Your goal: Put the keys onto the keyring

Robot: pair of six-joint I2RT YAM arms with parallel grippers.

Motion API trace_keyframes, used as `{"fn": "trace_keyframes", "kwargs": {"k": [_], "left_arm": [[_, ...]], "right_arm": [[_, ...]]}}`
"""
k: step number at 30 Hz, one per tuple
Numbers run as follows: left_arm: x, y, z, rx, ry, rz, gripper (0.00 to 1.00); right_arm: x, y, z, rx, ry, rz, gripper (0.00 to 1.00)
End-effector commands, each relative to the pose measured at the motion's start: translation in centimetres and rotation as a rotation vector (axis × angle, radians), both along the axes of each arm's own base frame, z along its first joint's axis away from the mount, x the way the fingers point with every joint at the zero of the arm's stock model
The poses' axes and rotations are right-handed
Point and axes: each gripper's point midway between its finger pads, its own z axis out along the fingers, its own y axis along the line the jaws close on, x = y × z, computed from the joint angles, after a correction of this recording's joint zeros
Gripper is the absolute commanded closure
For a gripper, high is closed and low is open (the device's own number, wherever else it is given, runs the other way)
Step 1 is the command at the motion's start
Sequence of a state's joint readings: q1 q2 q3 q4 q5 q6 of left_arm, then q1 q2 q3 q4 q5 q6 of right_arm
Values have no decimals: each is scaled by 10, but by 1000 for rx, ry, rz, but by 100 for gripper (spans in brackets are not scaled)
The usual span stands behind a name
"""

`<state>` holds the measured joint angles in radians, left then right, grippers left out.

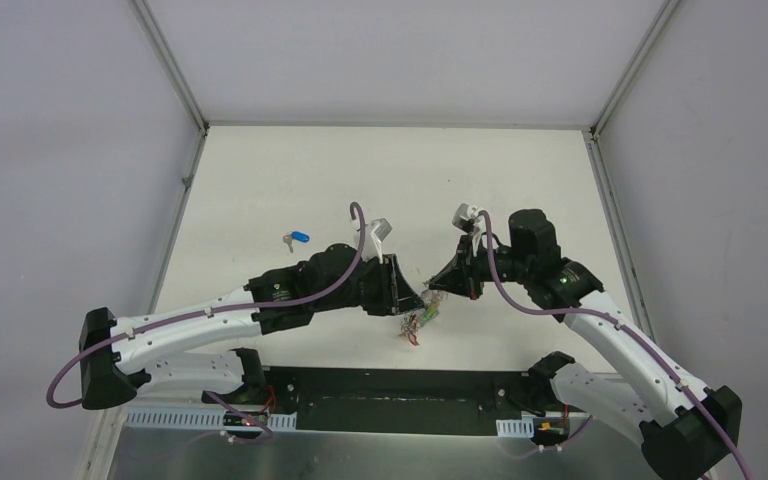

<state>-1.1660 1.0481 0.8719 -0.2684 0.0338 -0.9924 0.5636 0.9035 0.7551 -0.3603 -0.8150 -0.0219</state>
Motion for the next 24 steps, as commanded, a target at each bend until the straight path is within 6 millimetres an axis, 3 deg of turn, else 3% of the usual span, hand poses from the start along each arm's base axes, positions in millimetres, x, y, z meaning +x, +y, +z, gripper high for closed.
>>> {"fn": "trace_keyframes", "kwargs": {"k": [1,12,24], "left_arm": [[14,-2,22,-30,-44,70,71],[26,-10,-1,155,-132,18,69],[27,-22,-12,177,-119,-14,71]], "right_arm": [[3,6,18,51,-53,8,100],[1,6,18,43,-37,13,100],[0,5,17,35,-36,16,100]]}}
